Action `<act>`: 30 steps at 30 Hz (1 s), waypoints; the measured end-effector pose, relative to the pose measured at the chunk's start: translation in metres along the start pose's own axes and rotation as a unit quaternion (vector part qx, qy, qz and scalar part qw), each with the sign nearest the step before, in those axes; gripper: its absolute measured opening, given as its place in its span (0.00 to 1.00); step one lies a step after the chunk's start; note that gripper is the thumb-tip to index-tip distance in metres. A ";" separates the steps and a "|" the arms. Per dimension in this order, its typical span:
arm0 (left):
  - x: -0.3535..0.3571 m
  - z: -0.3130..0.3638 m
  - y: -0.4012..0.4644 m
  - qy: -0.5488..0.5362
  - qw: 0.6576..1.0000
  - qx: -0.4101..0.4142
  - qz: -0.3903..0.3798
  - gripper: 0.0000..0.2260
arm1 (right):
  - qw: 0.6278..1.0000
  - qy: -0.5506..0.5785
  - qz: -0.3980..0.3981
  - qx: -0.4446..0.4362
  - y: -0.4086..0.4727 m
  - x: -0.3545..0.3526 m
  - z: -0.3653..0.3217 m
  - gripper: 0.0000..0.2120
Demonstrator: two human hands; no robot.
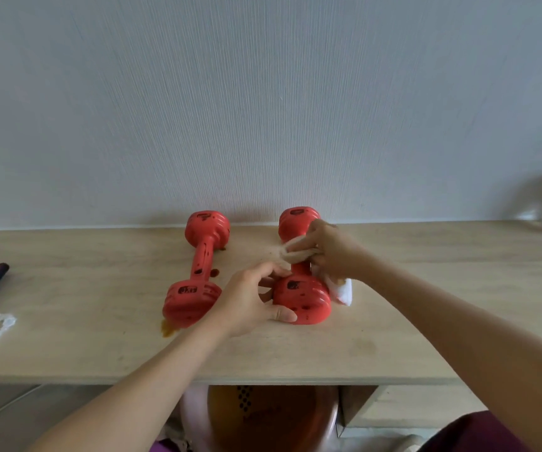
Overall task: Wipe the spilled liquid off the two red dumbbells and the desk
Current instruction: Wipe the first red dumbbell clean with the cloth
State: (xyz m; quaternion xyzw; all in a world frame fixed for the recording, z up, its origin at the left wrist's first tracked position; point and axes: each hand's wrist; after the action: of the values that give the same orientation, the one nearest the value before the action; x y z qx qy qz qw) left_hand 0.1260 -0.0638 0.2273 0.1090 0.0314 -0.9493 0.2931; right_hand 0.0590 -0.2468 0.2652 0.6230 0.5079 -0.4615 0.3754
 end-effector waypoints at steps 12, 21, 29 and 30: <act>-0.004 -0.001 -0.003 0.083 0.996 -0.025 -0.001 0.23 | 0.998 -0.058 0.021 0.005 0.033 0.003 -0.001 0.21; 0.019 0.024 -0.003 0.226 0.972 0.055 0.033 0.32 | 0.986 -0.119 -0.052 -0.102 0.006 -0.007 -0.003 0.17; 0.011 0.016 -0.008 0.151 0.987 0.032 0.036 0.27 | 0.998 -0.064 -0.001 -0.011 0.022 0.000 -0.007 0.20; 0.009 0.017 -0.009 0.147 0.988 0.030 0.037 0.27 | 0.998 -0.053 0.025 0.000 0.027 0.003 -0.006 0.18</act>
State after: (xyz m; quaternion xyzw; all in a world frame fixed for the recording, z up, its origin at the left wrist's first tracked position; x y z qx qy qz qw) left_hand 0.1105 -0.0633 0.2415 0.2569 0.0415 -0.9121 0.3168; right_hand 0.0872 -0.2459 0.2643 0.6101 0.4713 -0.4844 0.4135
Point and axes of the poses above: each hand's wrist, its own y-axis towards the middle knuckle, its own x-axis out of the palm, z = x × y, and after that the axes turned 12 degrees about -y, right-handed
